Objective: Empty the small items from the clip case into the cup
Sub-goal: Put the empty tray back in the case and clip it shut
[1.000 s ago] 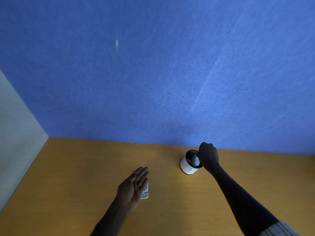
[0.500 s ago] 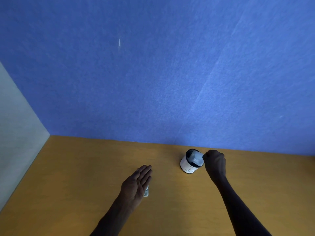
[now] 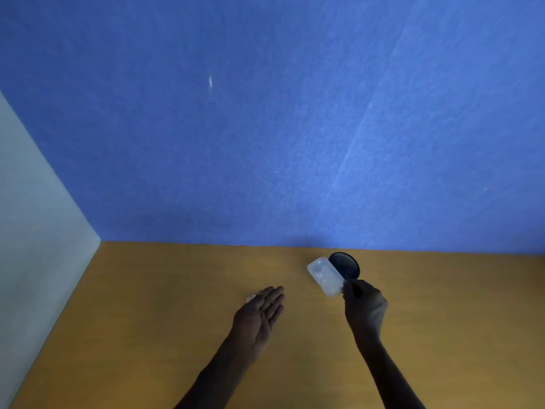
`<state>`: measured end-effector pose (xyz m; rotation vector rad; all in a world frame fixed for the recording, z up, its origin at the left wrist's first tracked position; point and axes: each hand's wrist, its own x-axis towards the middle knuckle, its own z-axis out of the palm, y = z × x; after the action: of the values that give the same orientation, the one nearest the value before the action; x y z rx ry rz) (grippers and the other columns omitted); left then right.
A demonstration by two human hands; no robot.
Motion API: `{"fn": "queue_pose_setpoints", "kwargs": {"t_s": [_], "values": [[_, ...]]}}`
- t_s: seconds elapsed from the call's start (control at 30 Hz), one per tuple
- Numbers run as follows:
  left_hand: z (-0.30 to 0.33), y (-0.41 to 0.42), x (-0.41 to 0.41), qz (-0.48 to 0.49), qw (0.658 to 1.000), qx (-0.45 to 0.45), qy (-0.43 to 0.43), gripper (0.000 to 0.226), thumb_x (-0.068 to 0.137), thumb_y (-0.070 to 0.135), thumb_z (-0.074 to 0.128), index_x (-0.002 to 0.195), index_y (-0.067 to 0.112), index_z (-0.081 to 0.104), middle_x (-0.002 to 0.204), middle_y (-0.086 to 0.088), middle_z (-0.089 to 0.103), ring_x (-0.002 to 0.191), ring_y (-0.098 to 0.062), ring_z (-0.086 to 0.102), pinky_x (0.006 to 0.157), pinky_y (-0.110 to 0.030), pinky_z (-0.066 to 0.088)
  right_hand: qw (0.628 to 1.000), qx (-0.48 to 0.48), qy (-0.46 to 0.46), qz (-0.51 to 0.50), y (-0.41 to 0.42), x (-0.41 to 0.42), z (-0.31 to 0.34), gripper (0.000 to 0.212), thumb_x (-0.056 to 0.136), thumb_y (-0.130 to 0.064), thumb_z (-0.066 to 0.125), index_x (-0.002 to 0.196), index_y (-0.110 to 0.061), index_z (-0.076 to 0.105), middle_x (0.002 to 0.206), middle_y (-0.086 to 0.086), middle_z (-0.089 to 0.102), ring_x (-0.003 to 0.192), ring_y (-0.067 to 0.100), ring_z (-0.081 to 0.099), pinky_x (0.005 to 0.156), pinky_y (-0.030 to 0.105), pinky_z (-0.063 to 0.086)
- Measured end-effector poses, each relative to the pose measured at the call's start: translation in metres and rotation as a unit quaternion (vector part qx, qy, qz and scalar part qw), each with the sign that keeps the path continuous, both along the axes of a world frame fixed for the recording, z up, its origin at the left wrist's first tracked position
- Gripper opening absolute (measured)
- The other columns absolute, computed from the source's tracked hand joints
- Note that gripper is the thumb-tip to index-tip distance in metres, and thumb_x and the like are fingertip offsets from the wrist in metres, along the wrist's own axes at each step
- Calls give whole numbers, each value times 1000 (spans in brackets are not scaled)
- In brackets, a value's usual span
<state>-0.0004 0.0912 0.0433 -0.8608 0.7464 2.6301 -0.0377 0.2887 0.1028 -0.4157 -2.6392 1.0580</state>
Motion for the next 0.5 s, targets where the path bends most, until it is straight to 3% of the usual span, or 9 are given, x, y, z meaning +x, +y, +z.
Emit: {"fn": "queue_pose_setpoints", "kwargs": {"t_s": [0.1, 0.17, 0.23, 0.3, 0.37, 0.5], "values": [[6, 1, 3, -11, 1000, -8, 3, 37, 104, 16, 36, 133, -5, 47, 127, -18, 64, 115, -27, 60, 90, -35, 48, 997, -77, -13, -8, -25, 18, -17, 20, 90, -10, 65, 72, -9, 75, 61, 2, 71, 56, 23, 69, 56, 37, 56], [6, 1, 3, -3, 1000, -5, -2, 39, 103, 17, 38, 135, -4, 46, 129, -18, 61, 116, -27, 59, 90, -35, 49, 988, -147, -35, -13, -42, 27, -25, 22, 90, -14, 66, 70, -20, 74, 58, -4, 71, 53, 16, 68, 55, 32, 55], [9, -2, 5, 1, 1000, -1, -11, 40, 103, 19, 40, 135, -3, 46, 132, -19, 60, 114, -27, 61, 90, -36, 50, 978, -204, -55, -7, -59, 35, -34, 17, 90, -14, 67, 77, -19, 77, 59, -3, 72, 51, 10, 65, 53, 29, 52], [9, -7, 7, 11, 1000, -1, -19, 39, 102, 23, 43, 131, -2, 51, 119, -18, 68, 103, -26, 68, 80, -37, 56, 973, -220, -65, 20, -76, 46, -38, 15, 90, -14, 67, 81, -19, 78, 62, -1, 73, 51, 6, 64, 51, 25, 51], [9, -15, 7, 25, 999, -3, -22, 38, 100, 24, 47, 126, -3, 54, 106, -19, 72, 92, -28, 71, 69, -36, 58, 970, -230, -72, 44, -89, 54, -39, 15, 90, -14, 68, 81, -22, 78, 63, -1, 74, 53, 9, 67, 53, 28, 53], [8, -34, 9, 47, 999, 27, -7, 43, 101, 28, 42, 129, -3, 53, 114, -22, 68, 100, -32, 65, 72, -39, 58, 959, -248, -107, 84, -106, 57, -45, 17, 89, -12, 68, 78, -21, 78, 65, 3, 75, 59, 21, 70, 60, 38, 58]]}}
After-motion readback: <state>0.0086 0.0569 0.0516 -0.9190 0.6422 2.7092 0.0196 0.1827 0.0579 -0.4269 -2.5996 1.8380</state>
